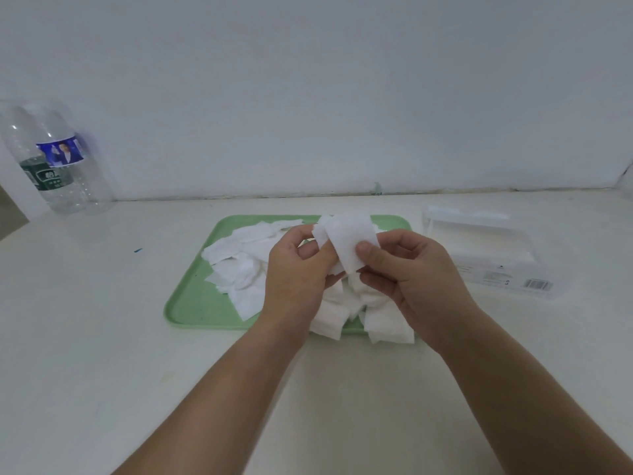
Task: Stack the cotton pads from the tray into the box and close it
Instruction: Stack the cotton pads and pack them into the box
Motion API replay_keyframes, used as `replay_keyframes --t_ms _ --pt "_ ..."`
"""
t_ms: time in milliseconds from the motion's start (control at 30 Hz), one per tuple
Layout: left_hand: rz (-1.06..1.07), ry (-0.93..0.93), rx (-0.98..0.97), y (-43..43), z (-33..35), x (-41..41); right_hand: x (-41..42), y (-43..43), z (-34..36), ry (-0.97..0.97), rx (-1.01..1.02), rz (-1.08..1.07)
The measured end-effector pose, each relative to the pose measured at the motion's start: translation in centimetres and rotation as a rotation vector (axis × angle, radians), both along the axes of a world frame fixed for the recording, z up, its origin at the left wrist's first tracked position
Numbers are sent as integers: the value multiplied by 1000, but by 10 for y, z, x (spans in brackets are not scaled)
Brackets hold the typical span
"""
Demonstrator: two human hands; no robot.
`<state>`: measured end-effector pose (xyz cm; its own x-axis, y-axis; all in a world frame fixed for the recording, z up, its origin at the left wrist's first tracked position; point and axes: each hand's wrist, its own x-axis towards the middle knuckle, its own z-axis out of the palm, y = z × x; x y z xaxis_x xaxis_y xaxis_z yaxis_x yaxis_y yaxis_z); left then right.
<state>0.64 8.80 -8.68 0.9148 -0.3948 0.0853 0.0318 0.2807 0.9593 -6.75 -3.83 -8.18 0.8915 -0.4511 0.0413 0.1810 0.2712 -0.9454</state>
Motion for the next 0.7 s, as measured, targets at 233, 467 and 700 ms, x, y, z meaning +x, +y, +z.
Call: replay_keyframes --t_ms 233,467,700 --pt "-55 59 -15 -1 2 0 4 3 -6 83 -76 -81" --pt "-45 -104 88 1 6 -3 1 5 -6 135 -205 -202" --pt "307 -141 -24 37 30 28 -1 3 -10 87 -620 -401"
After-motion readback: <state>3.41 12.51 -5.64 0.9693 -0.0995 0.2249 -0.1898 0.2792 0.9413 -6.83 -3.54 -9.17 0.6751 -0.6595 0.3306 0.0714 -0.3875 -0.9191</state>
